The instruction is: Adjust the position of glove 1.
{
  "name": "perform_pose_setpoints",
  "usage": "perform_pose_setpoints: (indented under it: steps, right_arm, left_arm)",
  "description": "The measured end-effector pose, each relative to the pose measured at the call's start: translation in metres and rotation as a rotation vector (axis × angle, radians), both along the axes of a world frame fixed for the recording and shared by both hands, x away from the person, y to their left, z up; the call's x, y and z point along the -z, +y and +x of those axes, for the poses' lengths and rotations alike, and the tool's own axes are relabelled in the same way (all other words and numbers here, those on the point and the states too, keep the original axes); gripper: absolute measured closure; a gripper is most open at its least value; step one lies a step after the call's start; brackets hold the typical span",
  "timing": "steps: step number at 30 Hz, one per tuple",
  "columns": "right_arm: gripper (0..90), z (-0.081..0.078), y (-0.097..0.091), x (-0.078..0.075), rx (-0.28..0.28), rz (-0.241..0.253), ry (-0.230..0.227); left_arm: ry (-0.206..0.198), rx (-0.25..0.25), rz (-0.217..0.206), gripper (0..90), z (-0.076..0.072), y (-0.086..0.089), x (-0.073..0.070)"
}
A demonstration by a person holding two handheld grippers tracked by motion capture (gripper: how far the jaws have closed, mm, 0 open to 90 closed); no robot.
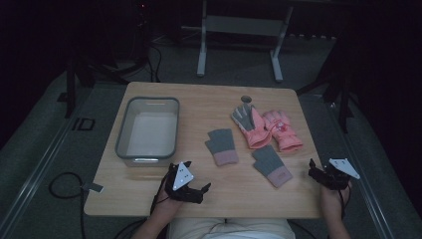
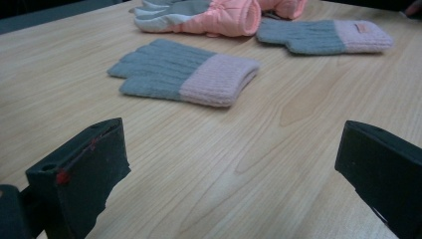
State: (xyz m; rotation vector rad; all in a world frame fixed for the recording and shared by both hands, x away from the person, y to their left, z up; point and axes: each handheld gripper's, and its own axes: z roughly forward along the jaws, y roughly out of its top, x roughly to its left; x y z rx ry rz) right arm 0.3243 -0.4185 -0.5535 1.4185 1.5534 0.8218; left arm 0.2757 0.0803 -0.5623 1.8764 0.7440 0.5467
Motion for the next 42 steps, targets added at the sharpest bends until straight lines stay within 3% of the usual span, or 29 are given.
perform_pose_setpoints:
  steps: [3,7,12,17,21,26,32,36,42]
  right_arm:
    - [13.0,0.001,0.001,0.0,0.022,-0.011,0.018]
    - [12.9,0.0,0.001,0.0,0.025,-0.019,0.005]
    - [12.5,0.001,0.002,-0.001,0.011,-0.021,0.025]
    - [13.1,-0.002,0.0,-0.01,0.017,0.047,0.036]
    - [13.0,-0.003,0.001,-0.016,0.011,0.026,0.045]
    - [12.7,-0.002,0.004,-0.021,-0.011,0.064,0.08]
    - [12.7,0.0,0.009,-0.03,-0.022,0.063,0.089]
    - [12.7,0.001,0.013,-0.039,-0.035,0.042,0.083]
    - [12.7,0.0,0.019,-0.056,-0.064,0.052,0.061]
  left_arm:
    - [0.001,-0.007,-0.005,0.0,0.0,0.0,0.0]
    - [0.007,-0.005,-0.004,0.0,0.001,0.0,0.0]
    - [0.004,-0.007,-0.013,0.0,0.001,0.001,0.0]
    - [-0.002,-0.004,-0.01,0.0,0.001,0.001,0.0]
    - [0.001,-0.003,-0.016,0.0,0.001,0.002,0.0]
    - [0.0,0.001,-0.012,0.0,0.001,0.002,0.0]
    - [0.001,0.001,-0.013,0.0,0.001,0.002,0.0]
    - [0.001,0.006,-0.011,0.0,0.001,0.002,0.0]
    - [0.001,0.003,-0.006,0.0,0.001,0.001,0.0]
